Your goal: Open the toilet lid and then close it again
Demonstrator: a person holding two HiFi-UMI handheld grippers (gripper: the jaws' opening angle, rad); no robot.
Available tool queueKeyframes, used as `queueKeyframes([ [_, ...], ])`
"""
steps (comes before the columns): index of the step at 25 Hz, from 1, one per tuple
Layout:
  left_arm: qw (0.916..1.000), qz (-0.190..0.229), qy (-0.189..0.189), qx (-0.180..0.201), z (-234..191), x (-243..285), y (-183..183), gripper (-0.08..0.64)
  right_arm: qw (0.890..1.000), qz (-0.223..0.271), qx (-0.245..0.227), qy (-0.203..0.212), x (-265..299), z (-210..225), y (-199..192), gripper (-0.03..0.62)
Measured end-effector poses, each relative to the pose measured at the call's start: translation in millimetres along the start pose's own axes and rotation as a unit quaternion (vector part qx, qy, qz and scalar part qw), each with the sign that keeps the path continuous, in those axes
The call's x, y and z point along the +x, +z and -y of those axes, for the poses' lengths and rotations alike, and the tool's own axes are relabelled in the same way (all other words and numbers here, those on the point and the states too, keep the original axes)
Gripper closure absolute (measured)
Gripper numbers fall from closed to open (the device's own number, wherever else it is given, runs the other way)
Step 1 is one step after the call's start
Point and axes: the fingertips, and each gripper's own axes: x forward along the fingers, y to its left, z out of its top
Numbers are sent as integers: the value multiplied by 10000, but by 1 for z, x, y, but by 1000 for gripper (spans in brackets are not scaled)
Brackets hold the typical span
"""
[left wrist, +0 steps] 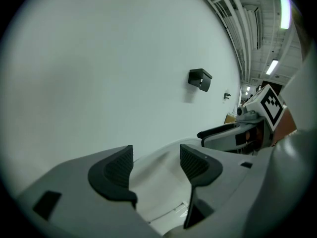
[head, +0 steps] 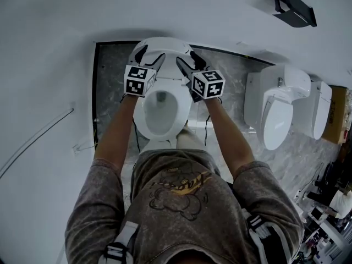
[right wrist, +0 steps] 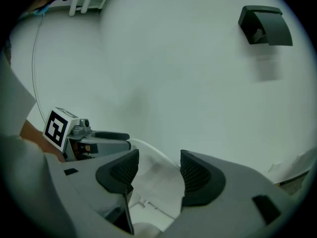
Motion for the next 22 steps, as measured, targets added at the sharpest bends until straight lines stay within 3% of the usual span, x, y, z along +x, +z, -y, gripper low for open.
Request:
queueKeyframes([
  [6,9997,93,-133,-160,9,-8,0,272,9999,71,52,-119,-11,-5,-6,331],
  [12,9984,368,-394,-157,25,-43,-8,271,9980,446,277,-355,-35,-27,-15,331],
  [22,9965,465,-630,-294,73,-118,-60,272,9955,615,492,-524,-96,-81,-72,330],
])
